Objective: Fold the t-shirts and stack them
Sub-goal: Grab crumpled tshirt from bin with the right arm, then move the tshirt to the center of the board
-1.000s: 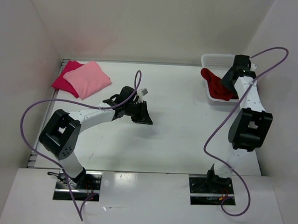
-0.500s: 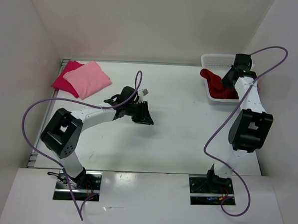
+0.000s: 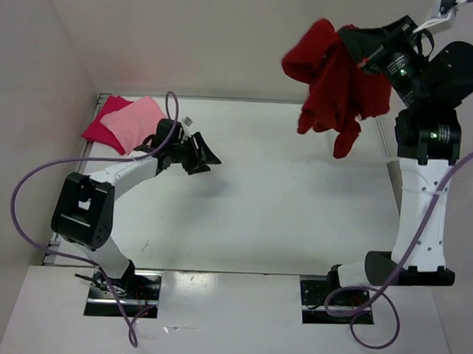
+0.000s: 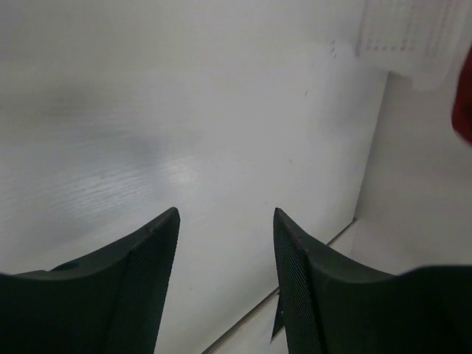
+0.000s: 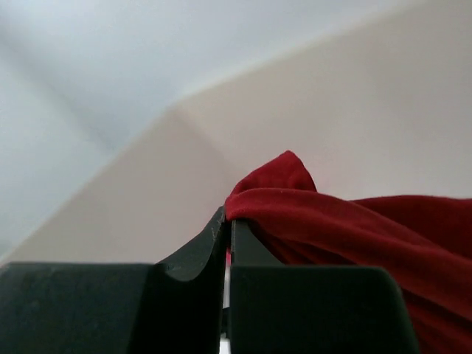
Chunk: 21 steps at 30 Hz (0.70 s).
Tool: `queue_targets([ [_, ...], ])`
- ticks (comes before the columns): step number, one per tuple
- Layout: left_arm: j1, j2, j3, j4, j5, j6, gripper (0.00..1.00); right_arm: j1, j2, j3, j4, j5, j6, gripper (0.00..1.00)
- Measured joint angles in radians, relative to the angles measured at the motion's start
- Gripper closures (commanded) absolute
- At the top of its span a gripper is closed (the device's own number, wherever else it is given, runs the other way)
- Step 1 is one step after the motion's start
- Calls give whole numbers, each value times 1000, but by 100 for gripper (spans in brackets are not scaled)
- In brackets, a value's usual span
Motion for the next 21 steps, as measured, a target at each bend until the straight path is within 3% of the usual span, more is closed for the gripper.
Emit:
queue_targets([
  [6,88,-70,0,29,-18,-57,37,163,-6,231,169,-208,122,100],
  [9,153,-102,-18,45,-16,-78,36,180,-4,241,193,-237,137,100],
  [12,250,-140,-69,56,-4,-86,36,182,-56,56,247,-245,136,99],
  [16,388,-167,-120,42,0,-77,36,187,-84,-381,333,-236,133,89],
  [21,434,-182,-141,4,-2,-32,36,192,196,-722,301,-172,115,61],
])
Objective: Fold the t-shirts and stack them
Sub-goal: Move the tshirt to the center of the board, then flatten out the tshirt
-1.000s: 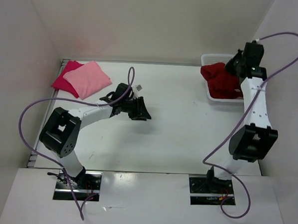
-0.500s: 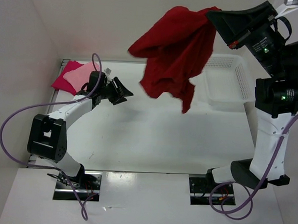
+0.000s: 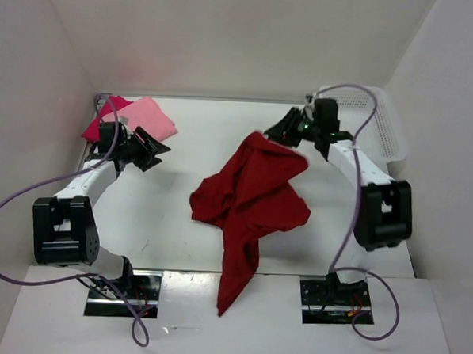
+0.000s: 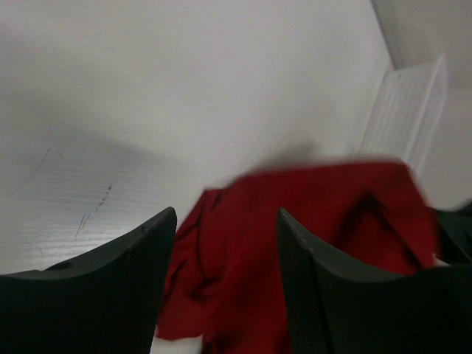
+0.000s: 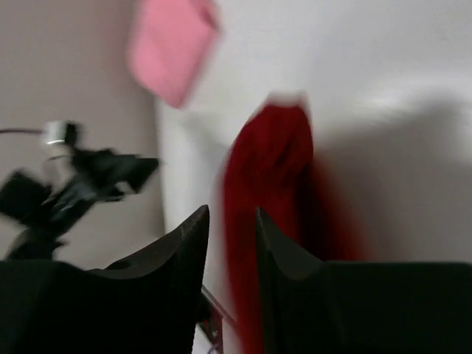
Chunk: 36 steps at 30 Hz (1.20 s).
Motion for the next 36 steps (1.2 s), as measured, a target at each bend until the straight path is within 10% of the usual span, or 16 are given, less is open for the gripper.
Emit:
queue_targets([
  [10,-325,51,125,-158,-73,251,37,39,55,-47,-215,187,-134,48],
  [14,-556,82,204,-198,-161,343,28,41,-85,-143,-225,259,-146,89],
  [18,-668,108,223,-223,-227,402,24,41,-205,-368,-246,316,-104,96],
  [24,-719,261,328,-267,-351,481,23,41,-302,-650,-315,408,18,50],
  [36,-761,333,322,-291,-404,529,25,41,-463,-726,-352,536,135,32],
])
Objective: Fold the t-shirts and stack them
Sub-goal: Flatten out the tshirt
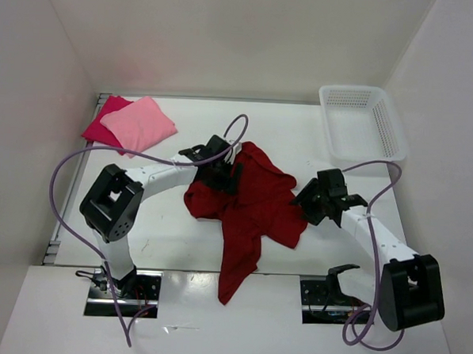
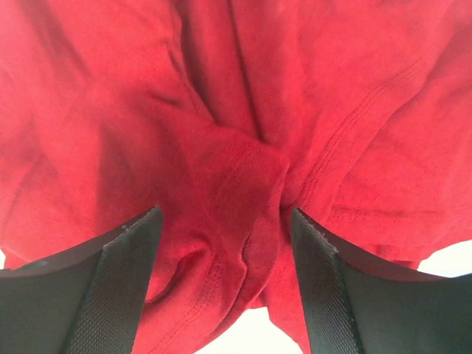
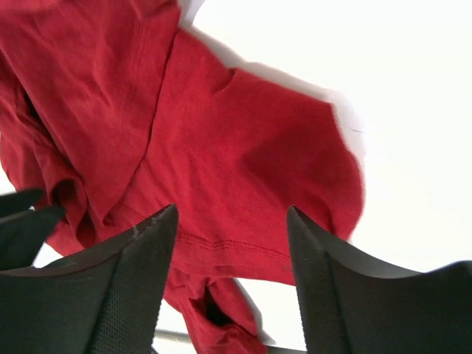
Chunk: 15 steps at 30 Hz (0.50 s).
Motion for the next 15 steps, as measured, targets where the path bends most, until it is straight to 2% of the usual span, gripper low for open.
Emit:
queue_targets([
  [5,1,20,-11,4,20,0,35,31,-42,0,-51,100,51,32],
  [8,1,26,-10,13,31,0,49,67,-1,-2,-70,129,77,32],
  [9,1,28,-10,18,32,-1,53,71,12,-3,-72,131,81,35],
  [10,1,32,-10,23,33,-1,63,72,27,-4,-77,134,85,37],
  [13,1,43,-10,30,37,-2,77,72,46,-13,-82,137,96,46],
  [14,1,47,-10,31,39,-3,84,72,51,-16,-80,135,95,55],
  [15,1,49,-10,31,40,-3,86,71,60,-16,-80,135,94,61],
])
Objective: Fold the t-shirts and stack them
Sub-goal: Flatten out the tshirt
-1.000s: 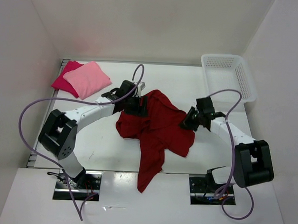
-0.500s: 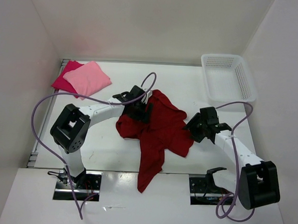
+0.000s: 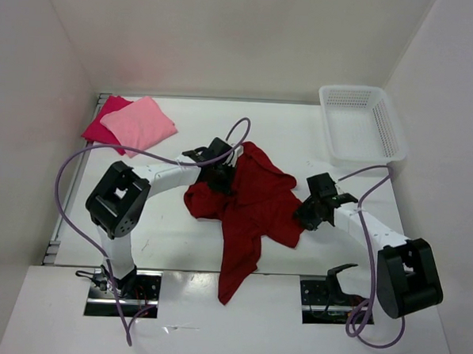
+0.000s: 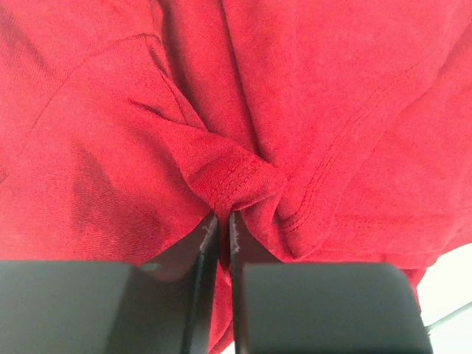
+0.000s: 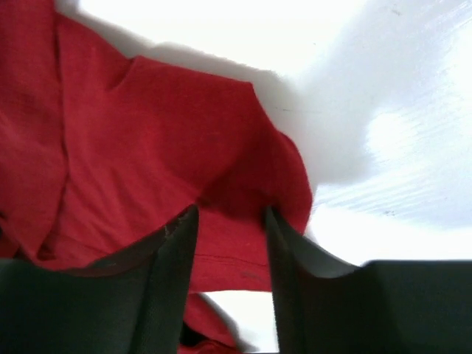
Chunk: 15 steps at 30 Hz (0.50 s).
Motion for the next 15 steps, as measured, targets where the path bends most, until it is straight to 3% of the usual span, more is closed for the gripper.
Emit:
queue_targets([
  [2,6,1,3,-3,5,-2,89,-10,25,0,10,-13,-13,75],
  [3,9,1,8,-6,13,-3,91,-16,41,0,19,-24,-22,91],
  [4,15,0,15,-10,22,-5,92,-22,59,0,30,-35,-32,98],
  [10,141,-106,29,-51,72,-25,95,-34,105,69,49,-79,-90,100],
  [15,336,-311,30,-70,111,-40,96,-52,67,396,23,-83,-177,100],
])
